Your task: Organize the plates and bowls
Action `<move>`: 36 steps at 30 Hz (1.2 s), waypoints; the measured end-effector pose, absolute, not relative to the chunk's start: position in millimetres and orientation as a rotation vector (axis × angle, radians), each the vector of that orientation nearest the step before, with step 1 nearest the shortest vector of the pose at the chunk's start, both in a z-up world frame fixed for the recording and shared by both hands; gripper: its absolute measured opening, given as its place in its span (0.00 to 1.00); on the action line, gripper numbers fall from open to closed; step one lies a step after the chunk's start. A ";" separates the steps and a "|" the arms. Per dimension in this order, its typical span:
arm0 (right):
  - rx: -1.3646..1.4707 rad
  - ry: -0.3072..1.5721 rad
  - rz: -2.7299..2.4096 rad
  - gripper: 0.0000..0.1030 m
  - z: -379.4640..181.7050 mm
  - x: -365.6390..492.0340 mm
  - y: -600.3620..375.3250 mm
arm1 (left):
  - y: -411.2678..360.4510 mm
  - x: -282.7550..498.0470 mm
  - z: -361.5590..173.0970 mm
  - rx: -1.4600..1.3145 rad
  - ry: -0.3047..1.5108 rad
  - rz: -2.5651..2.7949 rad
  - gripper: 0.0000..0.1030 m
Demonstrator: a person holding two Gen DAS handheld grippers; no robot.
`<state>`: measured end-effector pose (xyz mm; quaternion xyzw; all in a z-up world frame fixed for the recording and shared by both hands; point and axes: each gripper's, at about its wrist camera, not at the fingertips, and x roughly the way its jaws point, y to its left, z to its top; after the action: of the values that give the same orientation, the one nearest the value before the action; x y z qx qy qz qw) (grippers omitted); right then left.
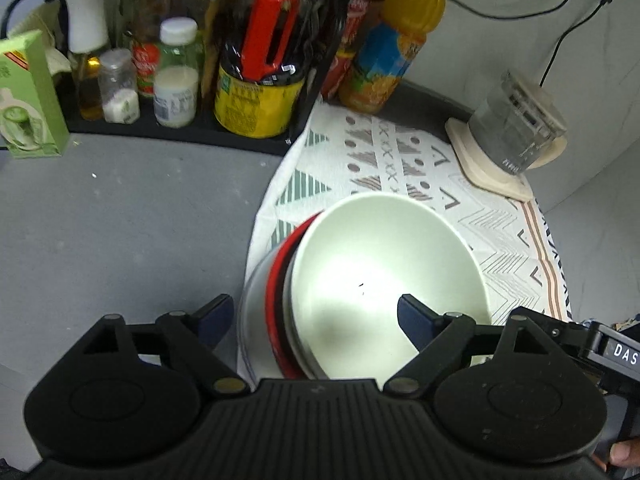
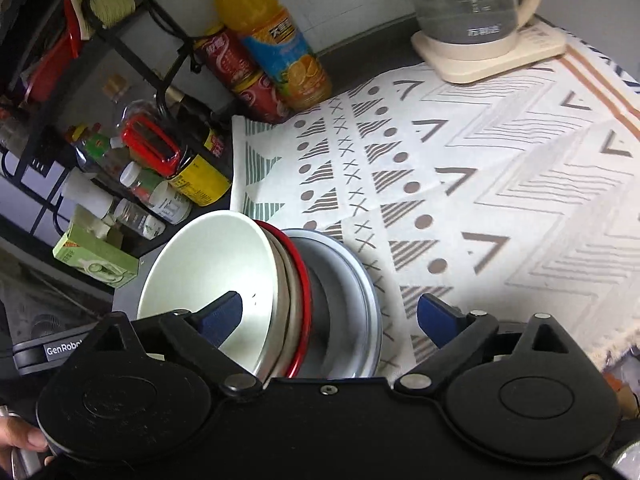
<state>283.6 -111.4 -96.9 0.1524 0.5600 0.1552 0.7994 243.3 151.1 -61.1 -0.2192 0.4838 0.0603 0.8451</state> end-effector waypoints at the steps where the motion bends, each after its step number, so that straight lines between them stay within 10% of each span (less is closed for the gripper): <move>1: 0.321 1.194 0.325 0.96 -93.6 281.1 -112.2 | 151.7 240.4 -56.6 -0.460 1.014 0.126 0.86; 36: 0.231 0.821 -0.017 1.00 36.3 117.5 -164.3 | 128.7 113.6 39.7 -0.283 0.766 -0.054 0.99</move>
<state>117.5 -164.3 36.3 0.1122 0.3980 -0.0083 0.9104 113.6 128.7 39.7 -0.1374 0.3726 -0.0264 0.9174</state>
